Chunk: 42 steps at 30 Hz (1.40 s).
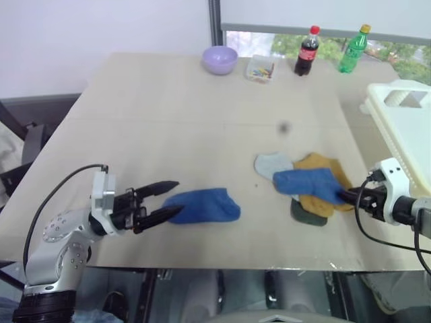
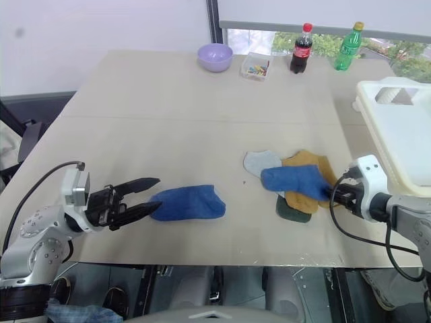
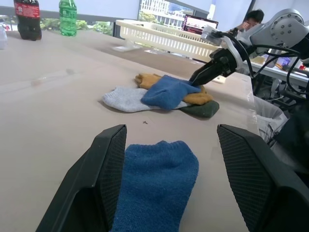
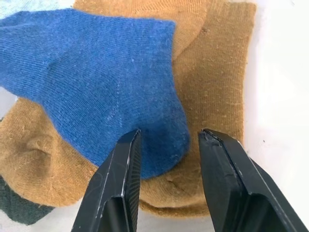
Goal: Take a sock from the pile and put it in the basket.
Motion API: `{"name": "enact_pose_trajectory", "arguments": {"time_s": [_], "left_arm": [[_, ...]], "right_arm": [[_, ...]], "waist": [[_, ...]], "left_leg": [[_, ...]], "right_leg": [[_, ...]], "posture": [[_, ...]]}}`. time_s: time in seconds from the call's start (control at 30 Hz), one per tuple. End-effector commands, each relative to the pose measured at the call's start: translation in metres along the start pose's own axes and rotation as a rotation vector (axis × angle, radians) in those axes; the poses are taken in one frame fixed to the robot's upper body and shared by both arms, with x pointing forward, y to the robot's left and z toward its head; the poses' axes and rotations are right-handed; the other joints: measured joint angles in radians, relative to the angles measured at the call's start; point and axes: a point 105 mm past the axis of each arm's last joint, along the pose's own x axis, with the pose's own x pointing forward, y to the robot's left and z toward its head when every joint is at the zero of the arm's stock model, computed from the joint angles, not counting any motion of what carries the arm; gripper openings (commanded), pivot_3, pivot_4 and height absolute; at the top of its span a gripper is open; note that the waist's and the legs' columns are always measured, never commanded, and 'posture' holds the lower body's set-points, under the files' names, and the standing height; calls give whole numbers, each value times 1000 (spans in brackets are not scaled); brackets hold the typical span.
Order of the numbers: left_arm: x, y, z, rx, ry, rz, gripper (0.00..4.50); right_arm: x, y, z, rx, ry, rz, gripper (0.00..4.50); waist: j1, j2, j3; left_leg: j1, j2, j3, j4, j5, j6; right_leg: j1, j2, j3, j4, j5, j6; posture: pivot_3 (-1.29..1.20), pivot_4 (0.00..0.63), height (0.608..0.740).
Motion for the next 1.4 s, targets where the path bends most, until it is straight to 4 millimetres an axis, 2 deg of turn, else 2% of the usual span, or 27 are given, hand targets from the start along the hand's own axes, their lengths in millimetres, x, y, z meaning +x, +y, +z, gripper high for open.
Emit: {"name": "enact_pose_trajectory", "arguments": {"time_s": [0.03,0.07,0.1,0.4,0.5,0.57,0.73,0.87,1.0,1.17,1.4], "left_arm": [[2,-2,4,27,-7,-9,3200],[2,-3,4,26,-7,-9,3200],[2,-3,3,26,-8,-8,3200],[2,-3,3,25,-9,-4,3200],[2,-2,3,26,-8,-4,3200],[2,-2,3,26,-8,-4,3200],[3,-1,3,29,-8,-8,3200],[4,0,3,31,-9,-9,3200],[4,0,3,31,-8,-10,3200],[5,-1,3,33,-10,-8,3200],[4,-2,2,32,-12,1,3200]], "right_arm": [[-2,1,9,-19,-37,11,570],[-2,1,8,-19,-35,11,190],[-2,1,7,-18,-33,11,51],[-1,0,10,-36,-40,4,51],[1,14,25,-4,-108,71,51],[3,18,29,-2,-123,90,51],[18,51,38,-34,-131,206,51],[28,65,45,-54,-142,251,51],[45,91,58,-93,-158,346,51],[61,106,68,-118,-169,390,51],[92,142,92,-165,-215,479,51]], "waist": [[0,0,0],[0,0,0],[0,0,0],[0,0,0],[-4,0,0],[-4,0,0],[-4,0,0],[-3,0,0],[-7,0,0],[-3,0,0],[-7,0,0]], "left_leg": [[0,0,0,0,0,0],[0,0,0,0,0,0],[0,0,0,0,0,0],[0,0,0,0,0,0],[0,0,0,0,0,0],[1,1,0,1,0,0],[2,1,0,1,0,0],[2,1,1,1,0,0],[2,1,1,1,0,0],[3,2,1,1,0,0],[3,2,2,0,0,0]], "right_leg": [[0,0,0,0,0,0],[0,0,0,0,0,0],[0,0,0,0,0,0],[0,0,0,0,0,0],[0,0,0,0,0,0],[0,1,1,1,0,0],[1,2,1,1,0,0],[1,2,2,1,0,0],[1,2,2,1,0,0],[1,3,2,2,0,0],[1,3,3,2,0,0]], "posture": [[0,150,730],[0,150,730],[0,150,730],[0,150,730],[0,150,730],[0,150,730],[0,150,730],[0,150,730],[0,150,730],[0,150,730],[0,150,730]]}}
